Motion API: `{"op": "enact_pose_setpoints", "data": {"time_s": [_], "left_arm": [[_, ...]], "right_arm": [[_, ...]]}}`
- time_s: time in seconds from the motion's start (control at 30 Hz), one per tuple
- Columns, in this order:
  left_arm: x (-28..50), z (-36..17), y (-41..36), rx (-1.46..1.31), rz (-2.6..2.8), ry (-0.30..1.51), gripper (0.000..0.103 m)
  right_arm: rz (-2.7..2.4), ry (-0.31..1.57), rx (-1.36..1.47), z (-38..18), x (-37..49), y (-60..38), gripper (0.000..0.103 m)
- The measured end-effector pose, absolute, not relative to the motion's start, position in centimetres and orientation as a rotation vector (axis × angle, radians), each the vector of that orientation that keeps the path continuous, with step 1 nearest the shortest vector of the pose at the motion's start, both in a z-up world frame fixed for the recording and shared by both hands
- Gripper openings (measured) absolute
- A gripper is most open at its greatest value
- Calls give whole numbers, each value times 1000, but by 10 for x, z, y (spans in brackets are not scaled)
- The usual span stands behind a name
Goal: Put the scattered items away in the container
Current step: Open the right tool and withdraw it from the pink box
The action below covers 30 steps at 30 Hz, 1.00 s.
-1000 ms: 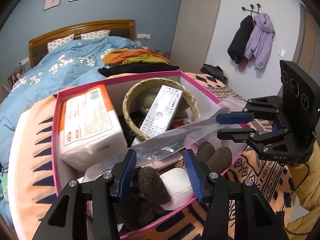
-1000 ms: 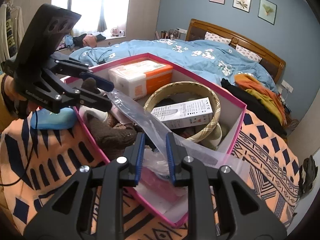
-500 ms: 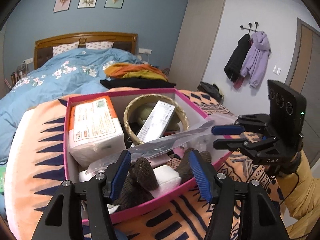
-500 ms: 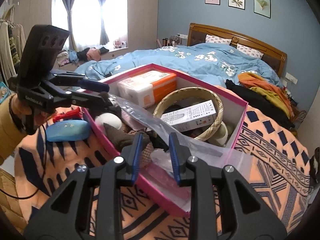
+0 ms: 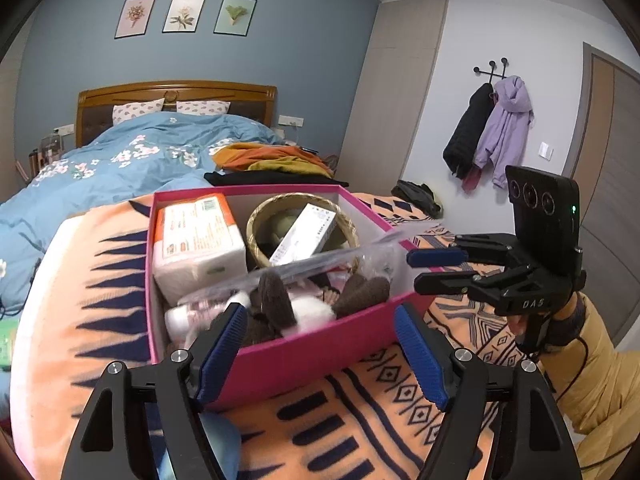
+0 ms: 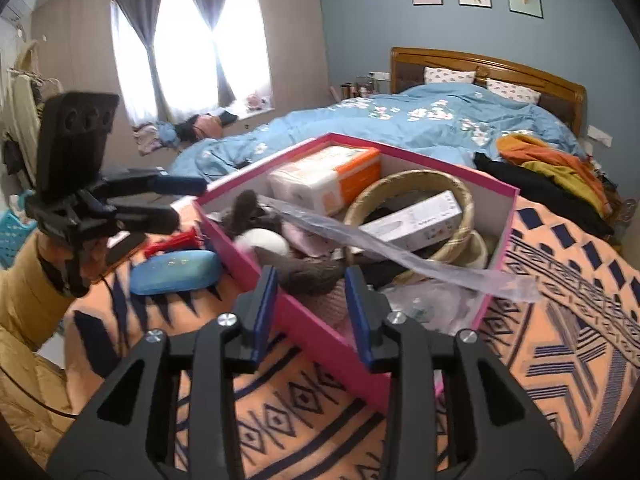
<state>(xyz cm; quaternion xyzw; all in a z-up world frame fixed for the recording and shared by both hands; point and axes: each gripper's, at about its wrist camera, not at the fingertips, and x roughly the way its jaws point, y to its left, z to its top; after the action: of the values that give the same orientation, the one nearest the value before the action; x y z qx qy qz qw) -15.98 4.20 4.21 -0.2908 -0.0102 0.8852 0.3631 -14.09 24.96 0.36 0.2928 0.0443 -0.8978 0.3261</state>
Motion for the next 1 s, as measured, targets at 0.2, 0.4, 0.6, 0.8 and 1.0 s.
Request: {"op": "enact_pose_setpoints", "data": {"time_s": [0.2,0.4,0.6,0.8,1.0], "left_arm": [[-132,30,17,-776,2311,-48,83],[-109,7,-5,-861,2365,-13,83],[-99,-8,-19,-912,2396,-44,83],[-91,-23,-35,-955,2441,-46,84],[-94,-36,-54,-1020,2482,-35,83]], "right_arm": [[-2267,90,735,3,-123,238,46],[-2180,103,732,-7,-106,217,52],[-2124,67,774,-27,-102,202,52],[-2059,44,830,-48,-101,180,53],[-1999,41,877,-63,-103,159,53]]}}
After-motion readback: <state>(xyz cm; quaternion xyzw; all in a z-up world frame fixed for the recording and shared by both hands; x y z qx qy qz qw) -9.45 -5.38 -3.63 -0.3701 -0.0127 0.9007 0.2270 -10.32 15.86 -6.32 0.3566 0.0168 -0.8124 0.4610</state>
